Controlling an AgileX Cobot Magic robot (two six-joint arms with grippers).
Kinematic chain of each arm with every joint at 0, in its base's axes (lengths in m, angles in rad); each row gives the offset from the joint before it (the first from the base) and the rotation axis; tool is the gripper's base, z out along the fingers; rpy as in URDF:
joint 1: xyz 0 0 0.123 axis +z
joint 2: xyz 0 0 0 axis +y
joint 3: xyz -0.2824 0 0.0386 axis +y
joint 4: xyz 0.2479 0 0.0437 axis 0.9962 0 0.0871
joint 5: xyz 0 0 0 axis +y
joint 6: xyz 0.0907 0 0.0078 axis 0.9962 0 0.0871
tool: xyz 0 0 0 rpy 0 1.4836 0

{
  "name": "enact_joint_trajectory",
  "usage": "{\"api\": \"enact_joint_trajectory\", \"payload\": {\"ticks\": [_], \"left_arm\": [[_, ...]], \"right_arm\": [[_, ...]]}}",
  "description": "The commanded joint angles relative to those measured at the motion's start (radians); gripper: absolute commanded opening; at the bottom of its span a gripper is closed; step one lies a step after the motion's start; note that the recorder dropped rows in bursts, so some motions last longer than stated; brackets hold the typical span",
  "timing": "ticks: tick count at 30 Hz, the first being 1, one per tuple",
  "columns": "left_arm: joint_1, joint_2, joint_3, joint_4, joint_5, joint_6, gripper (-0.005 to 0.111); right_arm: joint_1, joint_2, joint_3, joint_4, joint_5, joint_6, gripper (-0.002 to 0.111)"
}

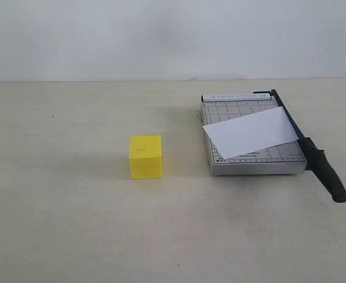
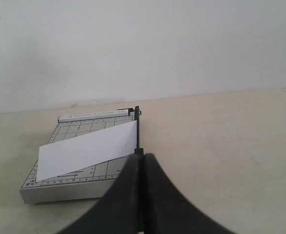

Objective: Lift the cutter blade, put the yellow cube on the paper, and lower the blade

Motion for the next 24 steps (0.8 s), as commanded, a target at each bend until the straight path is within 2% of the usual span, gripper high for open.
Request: {"api": "enact_joint_trajectory", "payload": {"ticks": [1,18,21,24], "left_arm": [[0.003,-0.002,-0.005,0.006,-0.005,-0.009,0.004],[0.003,-0.002,-0.005,0.006,-0.005,-0.009,0.004],[0.003,-0.002,-0.005,0.006,-0.005,-0.009,0.004],[0.003,-0.002,-0.005,0.006,-0.005,-0.009,0.004]], "right_arm": [[-0.002,-0.004,0.005,-0.007,-0.003,-0.007,0.000],[-0.002,-0.004,0.005,0.014,-0.047,0.000,0.000],[-0.002,-0.004,0.005,0.185,-0.098,0.095,0.000],[-0.002,-0.004,0.005,0.481,-0.148,0.245,0.000]]}}
